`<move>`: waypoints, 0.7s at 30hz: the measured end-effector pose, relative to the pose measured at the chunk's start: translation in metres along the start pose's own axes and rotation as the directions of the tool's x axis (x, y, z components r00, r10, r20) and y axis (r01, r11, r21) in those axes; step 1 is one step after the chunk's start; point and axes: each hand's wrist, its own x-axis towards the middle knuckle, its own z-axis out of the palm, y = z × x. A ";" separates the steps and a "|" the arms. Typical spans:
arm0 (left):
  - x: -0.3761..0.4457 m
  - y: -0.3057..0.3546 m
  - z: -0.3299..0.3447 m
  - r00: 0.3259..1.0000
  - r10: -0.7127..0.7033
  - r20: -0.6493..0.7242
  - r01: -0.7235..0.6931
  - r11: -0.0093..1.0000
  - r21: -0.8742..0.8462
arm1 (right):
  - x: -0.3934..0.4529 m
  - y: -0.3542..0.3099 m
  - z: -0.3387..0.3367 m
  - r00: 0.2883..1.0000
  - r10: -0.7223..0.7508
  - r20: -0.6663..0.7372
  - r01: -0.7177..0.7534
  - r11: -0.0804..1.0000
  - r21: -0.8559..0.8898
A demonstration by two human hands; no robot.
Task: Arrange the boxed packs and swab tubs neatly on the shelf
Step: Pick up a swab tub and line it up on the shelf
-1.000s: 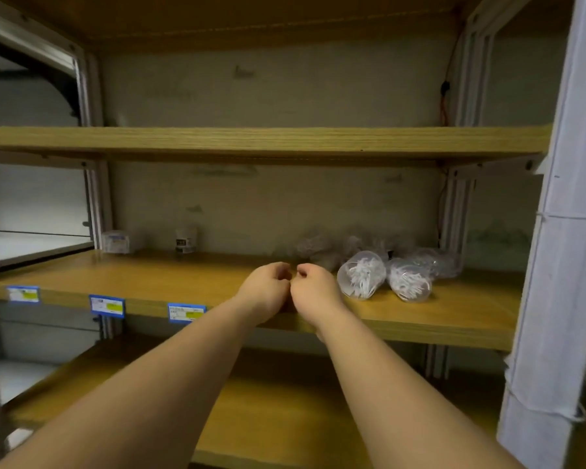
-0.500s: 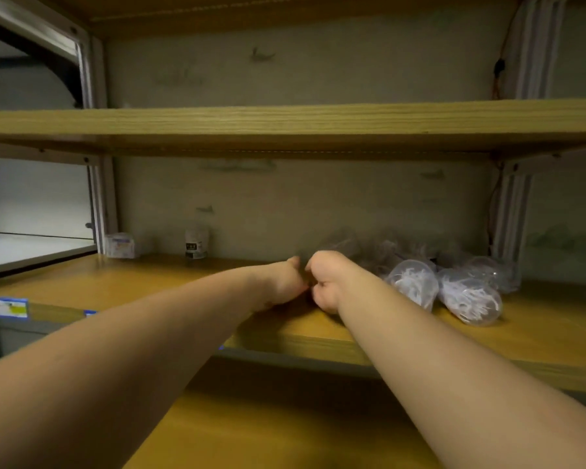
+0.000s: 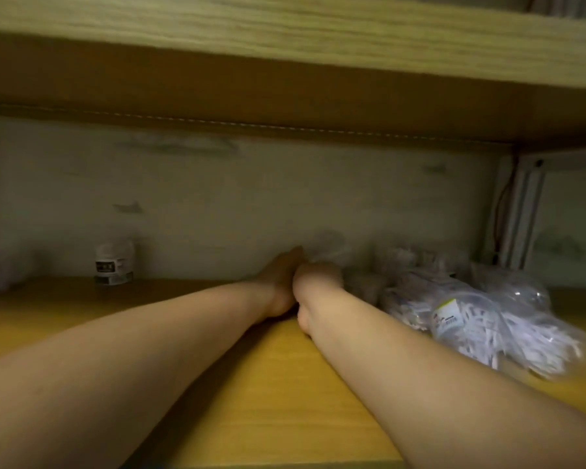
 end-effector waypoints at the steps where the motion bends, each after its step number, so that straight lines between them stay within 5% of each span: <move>1: 0.002 -0.001 -0.003 1.000 -0.009 -0.010 0.009 0.999 -0.042 | -0.003 -0.001 -0.001 0.999 0.005 -0.045 -0.008 0.998 -0.062; 3: 0.003 -0.004 -0.004 0.995 -0.049 -0.081 0.034 0.982 -0.187 | -0.016 -0.005 -0.006 0.983 -0.125 -0.133 0.068 0.927 -0.370; 5: 0.006 -0.009 -0.005 0.991 -0.097 -0.089 0.060 0.933 -0.354 | -0.018 -0.004 -0.006 0.953 -0.249 -0.173 0.142 0.871 -0.471; 8: 0.008 -0.013 -0.006 0.994 -0.071 -0.083 0.013 0.833 -0.553 | -0.011 0.002 -0.006 0.986 -0.112 -0.121 0.105 0.992 -0.064; 14: 0.019 -0.024 -0.008 0.983 -0.115 -0.141 -0.038 0.630 -0.776 | -0.007 0.004 -0.002 0.982 -0.187 -0.033 0.190 0.976 0.105; 18: 0.021 -0.029 -0.010 0.940 -0.139 -0.311 -0.133 0.690 -0.711 | -0.003 0.001 -0.006 0.876 -0.454 -0.164 0.426 0.887 -0.176; 21: 0.012 -0.022 -0.014 0.947 -0.129 -0.293 -0.109 0.729 -0.676 | -0.007 -0.007 -0.011 0.783 -0.619 -0.059 0.517 0.701 -0.491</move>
